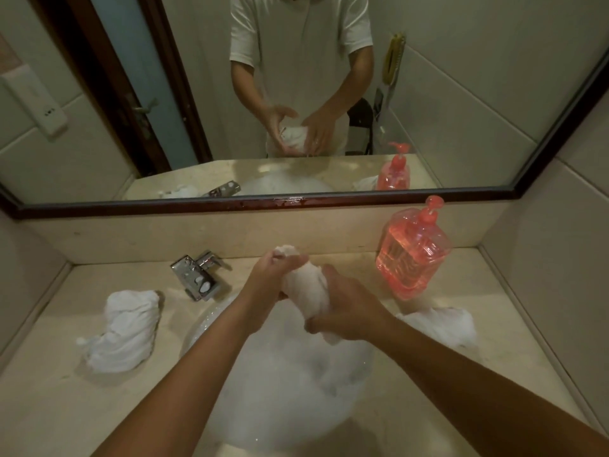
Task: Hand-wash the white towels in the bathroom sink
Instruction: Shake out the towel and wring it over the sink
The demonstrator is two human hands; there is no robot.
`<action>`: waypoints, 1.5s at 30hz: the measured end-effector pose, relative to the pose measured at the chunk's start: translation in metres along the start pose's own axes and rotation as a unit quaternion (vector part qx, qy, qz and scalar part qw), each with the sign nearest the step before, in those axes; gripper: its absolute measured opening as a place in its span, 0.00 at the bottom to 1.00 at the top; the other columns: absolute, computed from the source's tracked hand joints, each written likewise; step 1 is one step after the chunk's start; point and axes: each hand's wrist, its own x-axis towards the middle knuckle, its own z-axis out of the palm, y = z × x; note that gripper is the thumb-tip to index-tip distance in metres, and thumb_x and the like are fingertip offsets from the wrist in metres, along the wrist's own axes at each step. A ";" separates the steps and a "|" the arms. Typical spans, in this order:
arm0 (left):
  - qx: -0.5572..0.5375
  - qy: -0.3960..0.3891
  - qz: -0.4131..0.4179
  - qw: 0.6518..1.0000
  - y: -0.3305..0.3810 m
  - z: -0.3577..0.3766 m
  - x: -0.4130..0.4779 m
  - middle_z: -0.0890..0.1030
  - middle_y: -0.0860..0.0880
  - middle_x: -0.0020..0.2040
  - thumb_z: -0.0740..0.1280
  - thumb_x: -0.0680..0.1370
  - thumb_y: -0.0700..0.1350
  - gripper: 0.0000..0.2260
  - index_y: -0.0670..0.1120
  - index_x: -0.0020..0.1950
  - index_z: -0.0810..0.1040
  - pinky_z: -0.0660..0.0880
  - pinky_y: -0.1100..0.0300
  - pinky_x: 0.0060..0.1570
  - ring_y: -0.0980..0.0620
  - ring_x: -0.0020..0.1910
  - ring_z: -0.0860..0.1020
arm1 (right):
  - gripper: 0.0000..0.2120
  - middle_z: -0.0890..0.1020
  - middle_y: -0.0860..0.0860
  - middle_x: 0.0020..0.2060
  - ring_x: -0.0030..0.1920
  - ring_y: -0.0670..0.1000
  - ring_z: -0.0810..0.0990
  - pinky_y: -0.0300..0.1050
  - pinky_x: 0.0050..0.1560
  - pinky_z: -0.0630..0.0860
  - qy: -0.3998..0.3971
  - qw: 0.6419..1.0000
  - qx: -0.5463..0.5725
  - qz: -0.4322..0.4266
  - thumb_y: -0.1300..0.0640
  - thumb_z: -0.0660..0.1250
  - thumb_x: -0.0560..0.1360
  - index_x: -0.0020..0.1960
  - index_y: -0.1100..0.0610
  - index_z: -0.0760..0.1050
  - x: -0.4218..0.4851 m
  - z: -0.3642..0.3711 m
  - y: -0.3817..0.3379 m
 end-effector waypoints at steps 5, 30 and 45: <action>-0.084 -0.125 0.071 0.986 -0.007 -0.012 0.012 0.81 0.47 0.68 0.84 0.59 0.55 0.43 0.55 0.73 0.75 0.78 0.46 0.64 0.44 0.67 0.80 | 0.25 0.84 0.50 0.52 0.51 0.52 0.85 0.49 0.50 0.85 -0.131 0.928 0.349 0.023 0.58 0.80 0.68 0.61 0.47 0.76 -0.019 -0.027 -0.006; 0.207 0.105 0.102 0.967 -0.024 -0.004 0.018 0.81 0.51 0.35 0.74 0.73 0.37 0.12 0.51 0.36 0.76 0.74 0.58 0.39 0.50 0.37 0.78 | 0.40 0.78 0.50 0.52 0.50 0.51 0.82 0.40 0.33 0.77 -0.053 0.973 0.186 0.127 0.57 0.82 0.67 0.68 0.50 0.58 0.013 0.058 -0.009; 0.115 0.150 0.040 0.981 0.011 -0.005 0.015 0.82 0.47 0.45 0.78 0.74 0.47 0.09 0.47 0.48 0.79 0.76 0.56 0.41 0.47 0.45 0.81 | 0.37 0.83 0.50 0.57 0.58 0.54 0.83 0.57 0.54 0.86 -0.116 0.963 0.230 0.086 0.54 0.87 0.62 0.66 0.44 0.75 0.019 0.015 -0.031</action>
